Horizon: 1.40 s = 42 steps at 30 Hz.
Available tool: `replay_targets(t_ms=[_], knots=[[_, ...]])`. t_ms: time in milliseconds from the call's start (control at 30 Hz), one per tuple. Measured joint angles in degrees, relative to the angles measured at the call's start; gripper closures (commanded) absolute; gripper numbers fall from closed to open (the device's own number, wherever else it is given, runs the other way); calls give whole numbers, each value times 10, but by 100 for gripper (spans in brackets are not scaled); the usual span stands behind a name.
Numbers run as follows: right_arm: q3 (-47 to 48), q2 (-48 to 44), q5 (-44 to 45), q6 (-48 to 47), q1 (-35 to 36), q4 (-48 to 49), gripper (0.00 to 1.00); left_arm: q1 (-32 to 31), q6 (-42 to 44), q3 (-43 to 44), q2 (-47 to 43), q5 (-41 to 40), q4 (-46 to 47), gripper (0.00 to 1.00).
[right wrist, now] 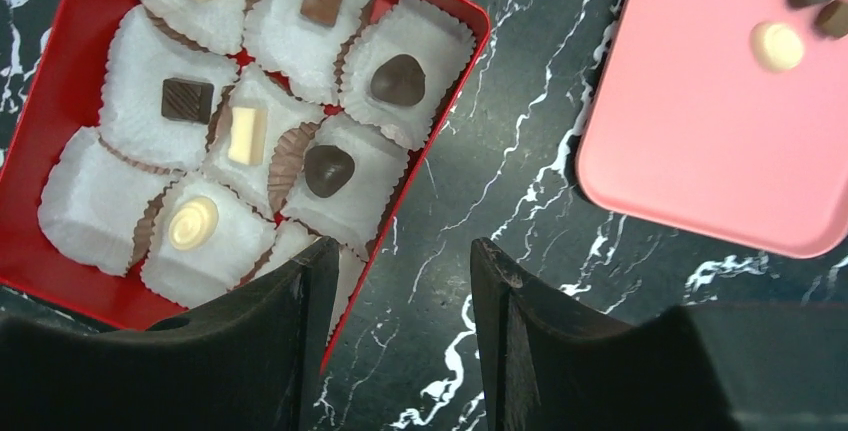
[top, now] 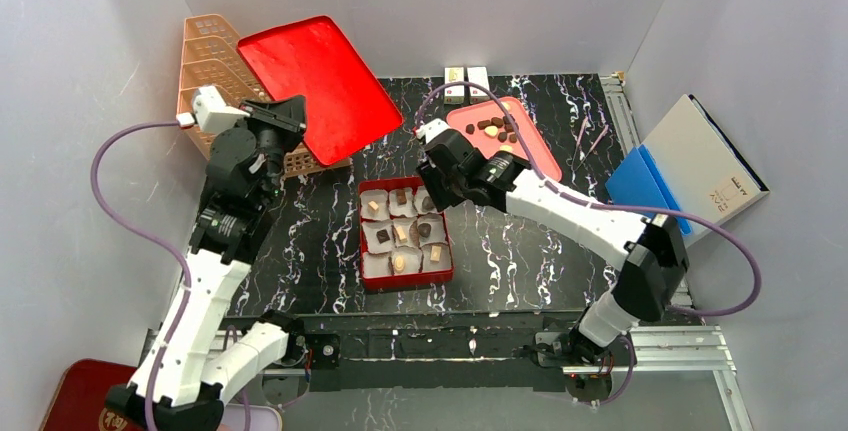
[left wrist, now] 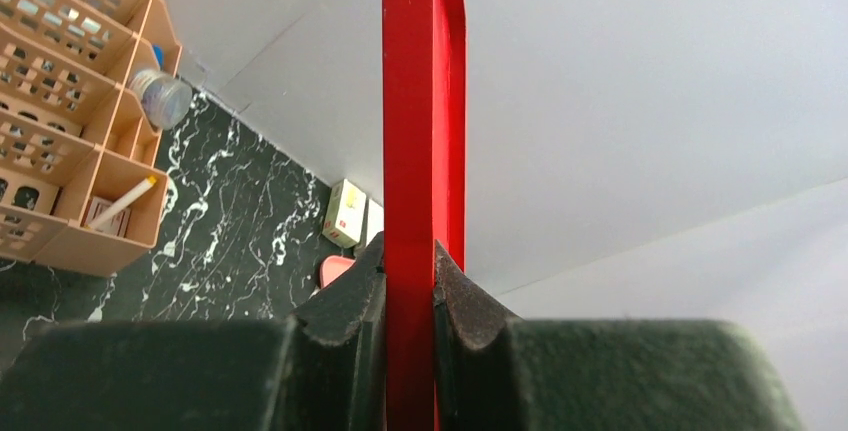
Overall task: Pack the chocolate
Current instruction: Move the packing box to the center of the board.
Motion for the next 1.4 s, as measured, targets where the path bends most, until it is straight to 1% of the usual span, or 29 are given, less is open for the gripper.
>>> replay_targets(t_ms=[133, 333, 667, 767, 800, 833, 867, 933, 967, 1033, 1100, 1167, 1400], knots=[[-8, 26, -24, 33, -23, 11, 43, 0, 16, -3, -38, -3, 7, 100], [-42, 51, -67, 67, -63, 45, 44, 0, 25, -15, -70, -4, 17, 100], [-49, 143, -109, 85, -68, 87, 45, 0, 29, -31, -88, -2, 24, 100], [-42, 166, -113, 87, -71, 91, 46, 0, 32, -35, -97, 0, 26, 100], [-40, 173, -114, 88, -74, 93, 49, 0, 32, -35, -100, 1, 26, 100], [-37, 179, -116, 88, -77, 94, 56, 0, 32, -37, -102, 1, 27, 100], [-36, 182, -118, 88, -82, 95, 68, 0, 33, -37, -105, 2, 27, 100], [-30, 188, -122, 88, -92, 95, 96, 0, 34, -37, -108, 4, 28, 100], [-24, 193, -131, 91, -98, 97, 99, 0, 34, -38, -109, 4, 28, 100], [-10, 204, -126, 101, -108, 101, 99, 0, 36, -40, -113, 5, 28, 100], [3, 213, -134, 82, -117, 95, 99, 0, 38, -42, -114, 7, 30, 100], [11, 220, -138, 90, -123, 96, 99, 0, 38, -48, -116, 7, 32, 100], [83, 273, -147, 90, -149, 96, 99, 0, 45, -62, -115, 9, 32, 100]])
